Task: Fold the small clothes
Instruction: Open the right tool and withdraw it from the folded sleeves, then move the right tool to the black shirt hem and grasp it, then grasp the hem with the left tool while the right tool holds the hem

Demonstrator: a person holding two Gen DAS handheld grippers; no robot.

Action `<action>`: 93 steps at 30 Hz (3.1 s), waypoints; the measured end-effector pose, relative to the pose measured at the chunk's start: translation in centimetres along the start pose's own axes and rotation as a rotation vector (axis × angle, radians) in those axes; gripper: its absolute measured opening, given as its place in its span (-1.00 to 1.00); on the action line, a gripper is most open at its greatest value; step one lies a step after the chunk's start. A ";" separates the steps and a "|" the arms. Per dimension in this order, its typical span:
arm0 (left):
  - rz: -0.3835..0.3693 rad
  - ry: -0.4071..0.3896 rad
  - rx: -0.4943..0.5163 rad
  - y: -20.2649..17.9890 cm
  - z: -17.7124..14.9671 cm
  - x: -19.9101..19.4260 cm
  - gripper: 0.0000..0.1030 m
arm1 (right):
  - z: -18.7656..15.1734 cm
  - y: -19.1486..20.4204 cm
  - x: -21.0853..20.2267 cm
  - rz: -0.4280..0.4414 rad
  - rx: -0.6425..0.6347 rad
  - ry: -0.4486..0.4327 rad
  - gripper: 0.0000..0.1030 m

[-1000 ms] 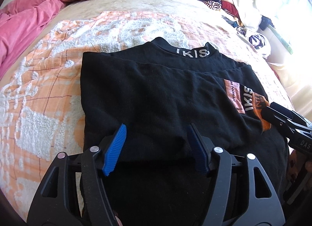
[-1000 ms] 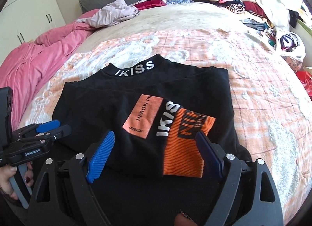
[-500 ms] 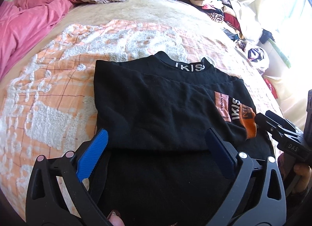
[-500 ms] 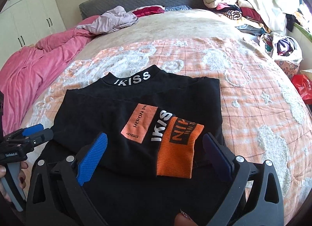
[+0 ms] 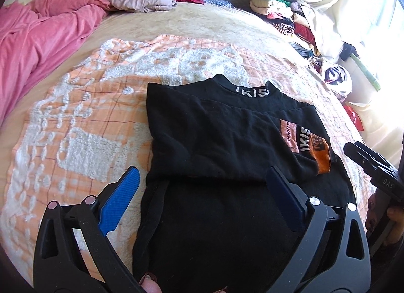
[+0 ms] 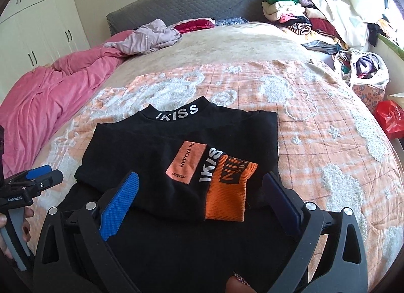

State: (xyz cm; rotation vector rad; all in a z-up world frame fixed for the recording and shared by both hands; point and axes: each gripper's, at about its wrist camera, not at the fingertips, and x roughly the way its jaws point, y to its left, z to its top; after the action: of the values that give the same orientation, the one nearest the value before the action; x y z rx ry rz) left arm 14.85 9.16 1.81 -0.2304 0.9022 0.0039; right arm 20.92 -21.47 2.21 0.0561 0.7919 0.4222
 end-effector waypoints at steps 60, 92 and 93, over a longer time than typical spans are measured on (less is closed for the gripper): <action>-0.090 0.189 0.016 6.7 -15.7 -5.7 0.51 | -17.1 -6.3 -9.6 -0.134 0.057 0.242 0.90; -0.215 0.237 -0.039 6.7 -18.3 -6.2 -0.04 | -13.6 -7.0 -14.9 0.038 0.150 -0.001 -0.85; -0.221 0.248 -0.049 6.9 -18.5 -6.2 -0.04 | -13.5 -7.1 -15.0 0.038 0.153 0.000 -0.85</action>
State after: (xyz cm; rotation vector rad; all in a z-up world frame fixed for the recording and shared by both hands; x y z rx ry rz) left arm -4.05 12.79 -5.81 -0.3808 1.1198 -0.2116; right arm 4.56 -35.21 1.37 0.2145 0.8235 0.3972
